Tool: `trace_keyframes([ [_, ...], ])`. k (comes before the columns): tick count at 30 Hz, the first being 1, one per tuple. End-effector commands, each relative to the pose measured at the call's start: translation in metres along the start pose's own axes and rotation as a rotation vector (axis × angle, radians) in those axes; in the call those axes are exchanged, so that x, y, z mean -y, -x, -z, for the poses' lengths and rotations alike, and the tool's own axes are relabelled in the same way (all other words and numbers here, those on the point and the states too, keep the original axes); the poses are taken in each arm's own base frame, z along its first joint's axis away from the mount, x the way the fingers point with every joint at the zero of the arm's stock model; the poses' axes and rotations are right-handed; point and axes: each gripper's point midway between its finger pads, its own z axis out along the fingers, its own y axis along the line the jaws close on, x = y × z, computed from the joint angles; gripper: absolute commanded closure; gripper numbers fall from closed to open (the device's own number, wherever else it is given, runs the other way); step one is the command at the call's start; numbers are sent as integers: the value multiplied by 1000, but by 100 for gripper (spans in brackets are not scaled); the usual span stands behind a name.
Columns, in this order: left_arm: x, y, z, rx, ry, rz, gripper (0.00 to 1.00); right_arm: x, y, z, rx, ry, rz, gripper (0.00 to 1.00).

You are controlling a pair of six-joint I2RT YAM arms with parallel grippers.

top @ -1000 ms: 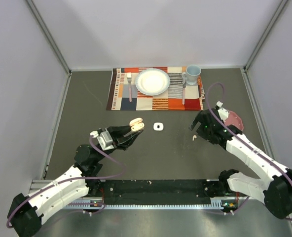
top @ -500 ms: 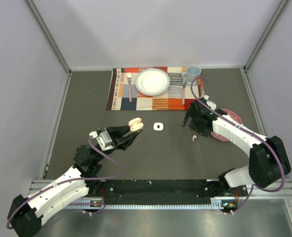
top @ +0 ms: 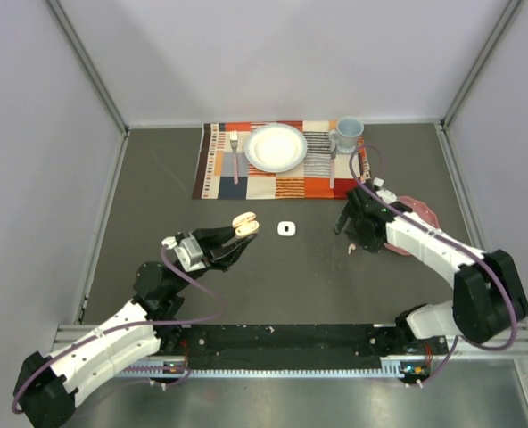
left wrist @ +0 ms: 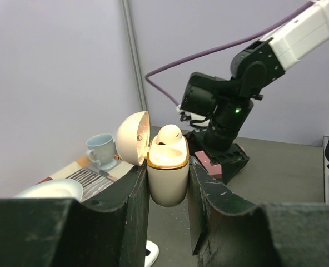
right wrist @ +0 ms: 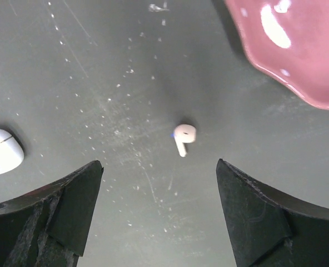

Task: Insert the wireless bluetooth earbuds into the charging case
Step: Pick up the left earbud from the center of the board.

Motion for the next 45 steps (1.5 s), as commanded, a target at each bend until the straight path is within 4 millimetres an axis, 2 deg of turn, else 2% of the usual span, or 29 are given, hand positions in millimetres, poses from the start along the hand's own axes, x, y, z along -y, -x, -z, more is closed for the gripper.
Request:
trace_keyframes([
  [1,-2,8,-2,30,7,-22,100,5,26,27,158,61,-24,13],
  [3,-2,9,-3,33,5,-23,100,4,32,38,208,114,-26,1],
  [8,0,8,-4,33,-7,-16,100,-2,29,38,176,134,4,1],
  [11,1,8,-4,34,-10,-12,100,-1,17,25,121,112,-14,1],
  [14,0,10,-2,34,-3,-16,100,0,14,18,112,94,-25,2],
  [17,-1,11,0,41,5,-19,100,2,11,11,102,73,-31,11],
  [18,-1,11,0,41,7,-21,100,4,10,9,98,62,-33,22],
  [21,-1,10,0,38,8,-18,100,6,7,1,82,32,-40,32],
  [23,-1,11,0,39,7,-19,100,8,5,-4,75,14,-47,33],
  [24,-2,10,0,36,8,-18,100,7,4,-6,72,11,-47,39],
  [28,-1,9,-1,35,7,-18,100,9,3,-12,65,-15,-59,46],
  [40,-2,7,-1,27,11,-20,100,14,1,-26,54,-74,-58,58],
  [45,-3,5,-1,23,13,-21,100,14,5,-27,67,-81,-54,59],
])
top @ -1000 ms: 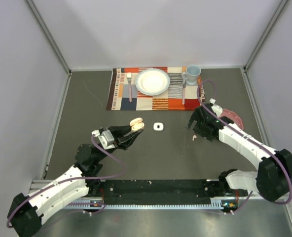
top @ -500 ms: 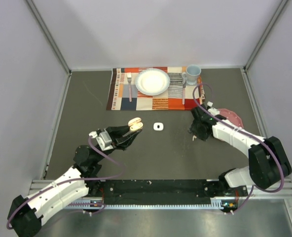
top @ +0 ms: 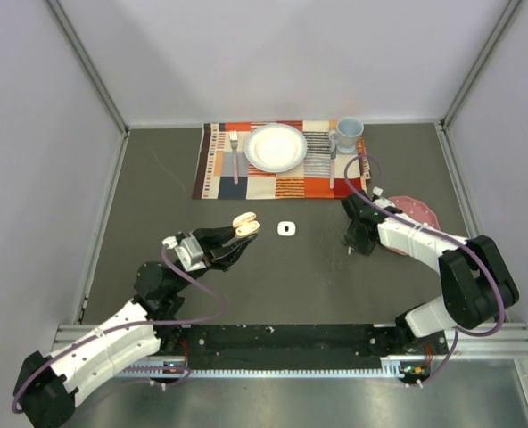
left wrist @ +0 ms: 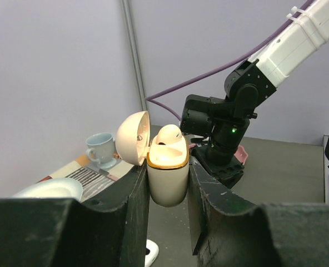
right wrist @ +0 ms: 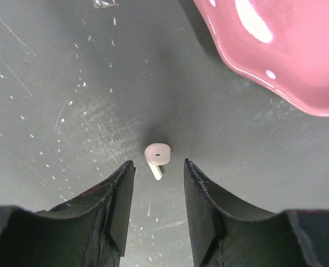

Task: Insert the wireless bluetooth earbuds into the charging case
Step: Pick up the left earbud from the center of the board.

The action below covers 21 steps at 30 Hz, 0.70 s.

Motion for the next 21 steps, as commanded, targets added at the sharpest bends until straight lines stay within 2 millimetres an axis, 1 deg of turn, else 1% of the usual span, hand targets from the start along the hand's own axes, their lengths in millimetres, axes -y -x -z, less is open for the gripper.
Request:
trace_keyframes([
  [1,-3,6,-1,25,11,-20,100,-9,20,3,65,9,-32,59],
  [8,-3,5,-2,22,12,-19,100,-13,26,2,73,10,-27,59],
  [13,-4,4,-2,19,14,-19,100,-12,23,-4,60,-4,-39,61],
  [21,-4,3,-3,19,17,-18,100,-14,23,-7,57,-13,-34,65],
])
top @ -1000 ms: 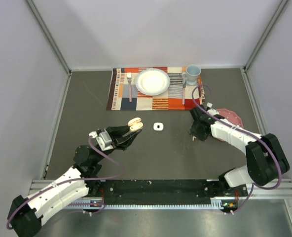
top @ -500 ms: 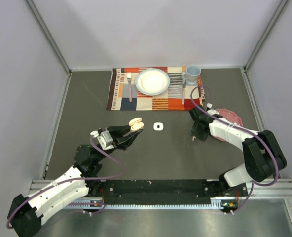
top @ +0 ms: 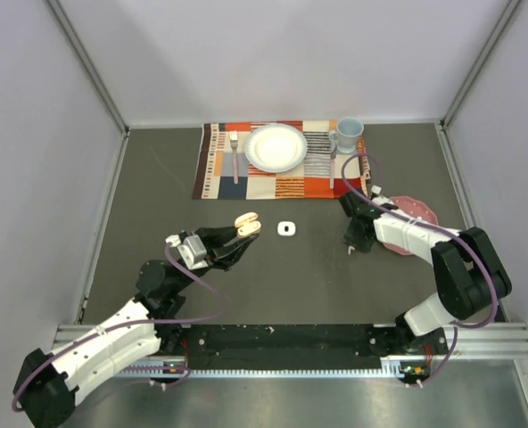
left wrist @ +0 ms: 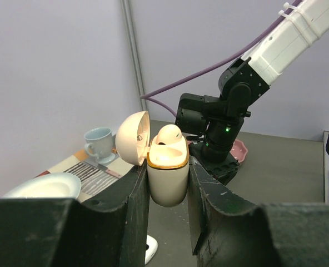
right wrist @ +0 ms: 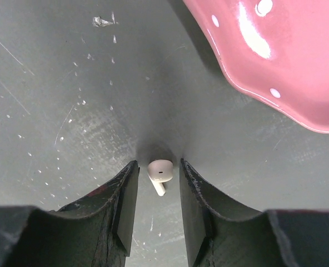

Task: Insert the wireless bluetooth earbuds into the charging case
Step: Pick up the left earbud from the center of the board.

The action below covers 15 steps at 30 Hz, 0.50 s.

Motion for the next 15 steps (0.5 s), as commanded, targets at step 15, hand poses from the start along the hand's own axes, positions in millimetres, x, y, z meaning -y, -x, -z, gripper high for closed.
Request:
trace_keyframes([
  [15,-5,8,-4,30,18,-22,100,-9,14,-2,39,2,-30,71],
])
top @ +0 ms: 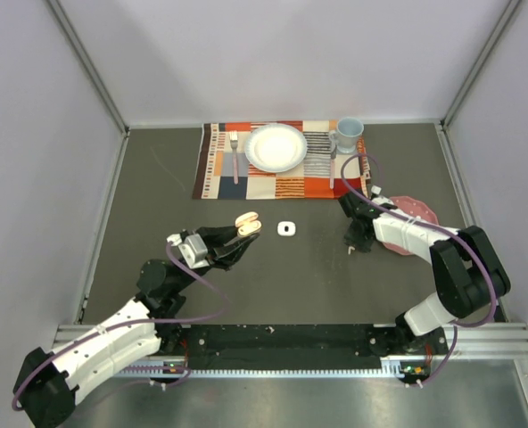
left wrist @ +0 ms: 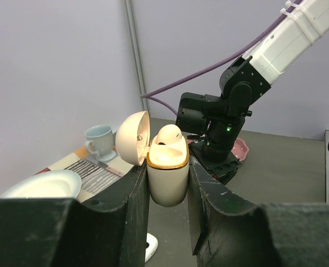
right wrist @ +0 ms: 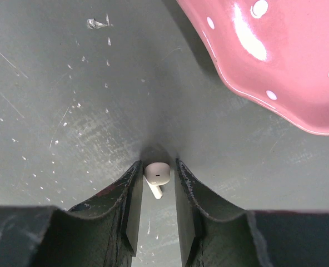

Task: Insert the wireless bluetooth earbuds into the charging case
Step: Pick up the left earbud from the center of the board.

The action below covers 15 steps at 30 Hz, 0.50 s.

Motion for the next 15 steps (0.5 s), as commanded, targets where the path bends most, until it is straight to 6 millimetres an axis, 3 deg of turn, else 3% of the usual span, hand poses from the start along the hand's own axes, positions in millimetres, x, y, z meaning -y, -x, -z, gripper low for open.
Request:
trace_keyframes([
  [1,-3,12,-3,40,13,-25,100,-12,15,1,37,21,-35,71],
  [15,-4,10,-3,36,13,-25,100,-14,15,2,35,41,-29,75],
])
